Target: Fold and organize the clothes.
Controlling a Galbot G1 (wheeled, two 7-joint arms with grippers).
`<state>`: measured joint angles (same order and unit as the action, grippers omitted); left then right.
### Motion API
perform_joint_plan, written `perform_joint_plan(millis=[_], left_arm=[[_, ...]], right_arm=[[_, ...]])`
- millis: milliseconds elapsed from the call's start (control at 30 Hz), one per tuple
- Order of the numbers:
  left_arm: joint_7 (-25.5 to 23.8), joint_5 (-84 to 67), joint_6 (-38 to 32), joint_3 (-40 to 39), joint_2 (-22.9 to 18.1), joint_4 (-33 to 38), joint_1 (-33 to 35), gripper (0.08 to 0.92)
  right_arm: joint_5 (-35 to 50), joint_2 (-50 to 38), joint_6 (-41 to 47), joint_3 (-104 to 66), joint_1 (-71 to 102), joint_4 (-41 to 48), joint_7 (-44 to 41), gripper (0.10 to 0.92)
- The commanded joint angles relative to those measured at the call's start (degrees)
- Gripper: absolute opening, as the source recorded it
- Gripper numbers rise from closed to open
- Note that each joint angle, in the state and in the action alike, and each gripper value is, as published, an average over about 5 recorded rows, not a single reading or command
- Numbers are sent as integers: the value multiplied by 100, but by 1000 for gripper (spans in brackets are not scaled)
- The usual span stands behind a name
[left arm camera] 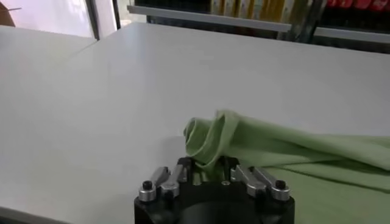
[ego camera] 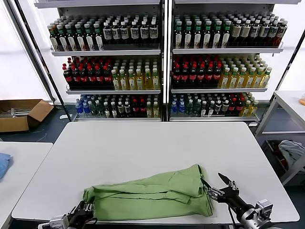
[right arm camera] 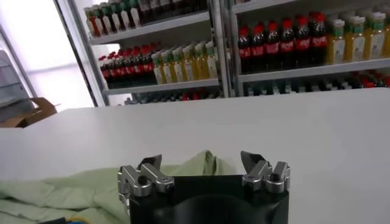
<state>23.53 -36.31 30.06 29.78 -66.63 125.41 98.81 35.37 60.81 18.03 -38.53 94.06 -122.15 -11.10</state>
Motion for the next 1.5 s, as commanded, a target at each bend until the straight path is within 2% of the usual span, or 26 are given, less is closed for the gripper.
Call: perform_joint_plan(millis=[33,200,300,500,667,833,967,1100,1333,1500], left_arm=[[15,-55,54,-44,-22,-3,-74,273],[-56,-77,33,138,117,-16,-275,137],[-161,-96,-7,432,347,-68,-479,101],[-420,-336,-21,1479,967,-469,-883,94],[-907,-474,-7,2355,1522,-1098,-1110,94],[-1508,-527,0,2850,2238,-1902,-1390,94],[-1621,-627,-11,2933,2714,-2127,-1575,94],[-1583,-705,97,2772,2696,-1657,-1614,94],[-1120,-704,304,2083,2116,-193,-1447,94],[-875,-641,310,1270,1836,464,-1455,94]], right_arm=[[5,5,5,0,-21,-25,9,823],[10,1,5,-6,-38,-44,22,823],[26,-6,8,-12,-53,-71,31,823],[64,-29,15,-12,-107,-118,48,823],[91,-42,23,4,-158,-144,59,823],[105,-44,27,18,-197,-188,72,823],[118,-38,33,18,-197,-242,71,823],[107,-5,30,27,-182,-269,74,823],[99,16,27,-38,-63,-366,66,823],[48,47,13,-46,35,-388,42,823]])
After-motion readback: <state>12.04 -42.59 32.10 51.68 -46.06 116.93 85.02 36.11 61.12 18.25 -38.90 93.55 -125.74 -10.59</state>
